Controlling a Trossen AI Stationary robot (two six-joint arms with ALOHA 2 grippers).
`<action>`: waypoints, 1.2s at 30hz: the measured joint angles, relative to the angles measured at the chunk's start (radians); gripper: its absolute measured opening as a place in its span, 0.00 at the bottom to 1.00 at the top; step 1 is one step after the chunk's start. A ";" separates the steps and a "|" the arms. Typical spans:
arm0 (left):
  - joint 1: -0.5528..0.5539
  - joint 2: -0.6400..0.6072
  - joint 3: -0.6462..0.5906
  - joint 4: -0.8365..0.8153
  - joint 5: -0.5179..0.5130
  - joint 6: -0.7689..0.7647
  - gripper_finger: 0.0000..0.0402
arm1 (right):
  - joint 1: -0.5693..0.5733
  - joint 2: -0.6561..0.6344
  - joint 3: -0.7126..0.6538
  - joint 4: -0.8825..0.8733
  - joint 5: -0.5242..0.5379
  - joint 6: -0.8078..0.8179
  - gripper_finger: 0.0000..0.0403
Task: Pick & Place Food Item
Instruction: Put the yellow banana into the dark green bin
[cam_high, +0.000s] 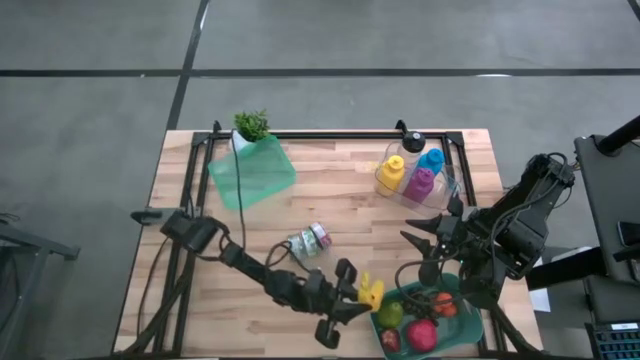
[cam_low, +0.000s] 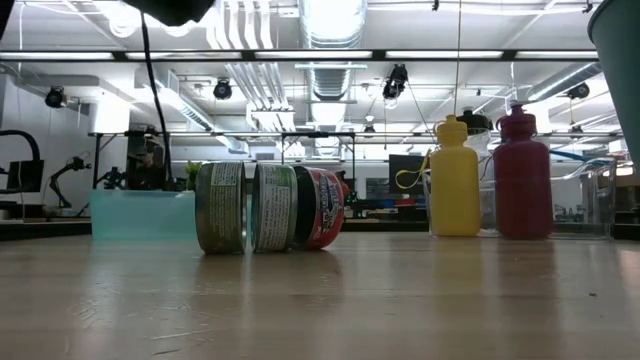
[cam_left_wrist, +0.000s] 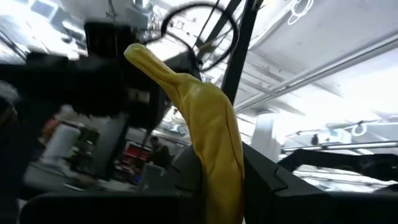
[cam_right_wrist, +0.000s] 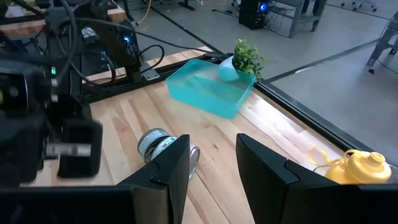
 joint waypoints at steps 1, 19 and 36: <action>0.001 0.014 0.014 0.000 0.006 -0.021 0.17 | 0.000 0.000 0.000 -0.001 0.000 0.000 0.31; 0.020 0.093 0.144 -0.282 0.183 -0.212 0.17 | 0.000 0.000 0.000 0.000 0.000 0.000 0.31; 0.061 0.093 0.150 -0.613 0.184 -0.313 0.17 | 0.000 0.000 0.000 0.000 0.000 0.000 0.31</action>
